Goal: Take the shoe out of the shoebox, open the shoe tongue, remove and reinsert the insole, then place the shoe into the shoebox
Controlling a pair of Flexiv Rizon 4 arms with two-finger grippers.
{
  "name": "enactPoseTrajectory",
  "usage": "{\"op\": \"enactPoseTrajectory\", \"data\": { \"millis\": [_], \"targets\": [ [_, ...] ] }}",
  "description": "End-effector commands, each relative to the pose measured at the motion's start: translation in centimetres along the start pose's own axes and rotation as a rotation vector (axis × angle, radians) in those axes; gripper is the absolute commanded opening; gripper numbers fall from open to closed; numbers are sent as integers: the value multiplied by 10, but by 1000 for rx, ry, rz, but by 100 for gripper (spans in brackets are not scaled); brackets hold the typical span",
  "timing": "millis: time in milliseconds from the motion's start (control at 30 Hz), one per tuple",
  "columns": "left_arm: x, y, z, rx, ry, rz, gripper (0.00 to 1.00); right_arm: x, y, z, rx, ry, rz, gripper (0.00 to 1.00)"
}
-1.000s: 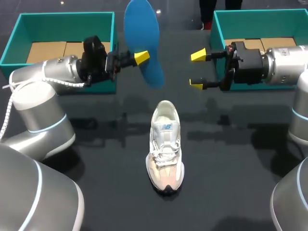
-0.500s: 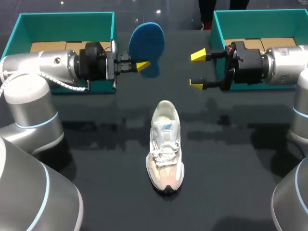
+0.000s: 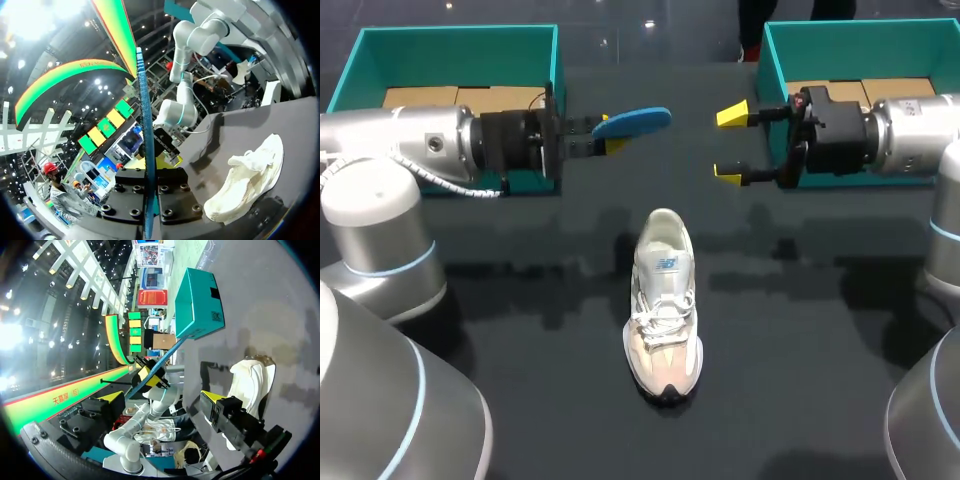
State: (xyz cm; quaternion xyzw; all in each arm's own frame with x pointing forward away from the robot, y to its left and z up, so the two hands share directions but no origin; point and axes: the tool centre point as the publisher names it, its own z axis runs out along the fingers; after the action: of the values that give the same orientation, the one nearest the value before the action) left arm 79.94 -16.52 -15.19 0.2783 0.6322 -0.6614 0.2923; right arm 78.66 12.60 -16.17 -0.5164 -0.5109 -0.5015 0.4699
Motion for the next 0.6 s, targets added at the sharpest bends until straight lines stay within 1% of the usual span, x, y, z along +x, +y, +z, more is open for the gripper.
{"op": "enactPoseTrajectory", "data": {
  "millis": [33, 367, 400, 467, 567, 600],
  "targets": [
    [-10, 13, -6, 35, 175, 129, 0, 0, 0, 1, -1, -1, 0, 100],
    [-10, 13, -6, 35, 175, 129, 0, 0, 0, 1, -1, -1, 0, 100],
    [-6, 16, -3, 54, 176, 130, 0, 0, 0, 1, -1, -1, 0, 100],
    [-1, 15, 1, 75, 161, 214, 0, 0, 0, 1, -1, -1, 0, 100],
    [8, 13, 6, 59, 155, 303, 0, 0, 0, 1, -1, -1, 0, 100],
    [10, 13, 6, 66, 139, 334, 0, 0, 0, 1, -1, -1, 0, 100]
  ]
}}
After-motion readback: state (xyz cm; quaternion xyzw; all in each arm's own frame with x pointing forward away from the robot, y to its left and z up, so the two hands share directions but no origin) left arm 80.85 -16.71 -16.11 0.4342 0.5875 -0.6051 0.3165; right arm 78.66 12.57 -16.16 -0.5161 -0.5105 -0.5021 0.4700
